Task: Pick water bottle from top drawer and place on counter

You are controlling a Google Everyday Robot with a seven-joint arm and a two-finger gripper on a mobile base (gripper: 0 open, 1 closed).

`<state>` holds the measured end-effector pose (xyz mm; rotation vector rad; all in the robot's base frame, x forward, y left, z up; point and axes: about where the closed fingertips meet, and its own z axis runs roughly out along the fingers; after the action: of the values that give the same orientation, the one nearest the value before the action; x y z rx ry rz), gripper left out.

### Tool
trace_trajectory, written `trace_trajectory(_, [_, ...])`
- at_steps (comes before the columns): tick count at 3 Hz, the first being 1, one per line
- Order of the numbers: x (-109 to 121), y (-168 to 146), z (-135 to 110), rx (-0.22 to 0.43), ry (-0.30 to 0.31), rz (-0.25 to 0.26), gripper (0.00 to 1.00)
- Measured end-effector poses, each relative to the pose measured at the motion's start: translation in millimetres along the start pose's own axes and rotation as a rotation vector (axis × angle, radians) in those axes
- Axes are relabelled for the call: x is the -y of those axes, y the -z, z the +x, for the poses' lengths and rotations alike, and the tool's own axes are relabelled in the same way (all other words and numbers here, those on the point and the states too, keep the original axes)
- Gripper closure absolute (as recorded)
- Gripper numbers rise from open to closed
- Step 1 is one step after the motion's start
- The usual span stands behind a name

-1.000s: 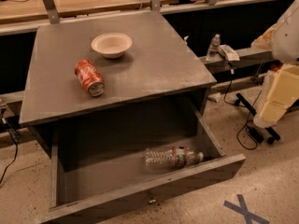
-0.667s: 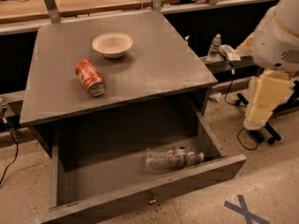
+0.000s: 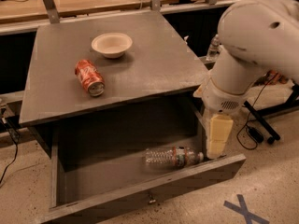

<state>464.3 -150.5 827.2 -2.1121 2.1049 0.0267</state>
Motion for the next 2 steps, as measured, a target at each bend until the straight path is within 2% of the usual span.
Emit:
trace_trajectory(1, [0.8, -32.4, 0.9, 0.021, -0.022, 0.033, 0.00])
trace_trajectory(2, [7.7, -35.5, -2.1, 0.034, -0.023, 0.066, 0.00])
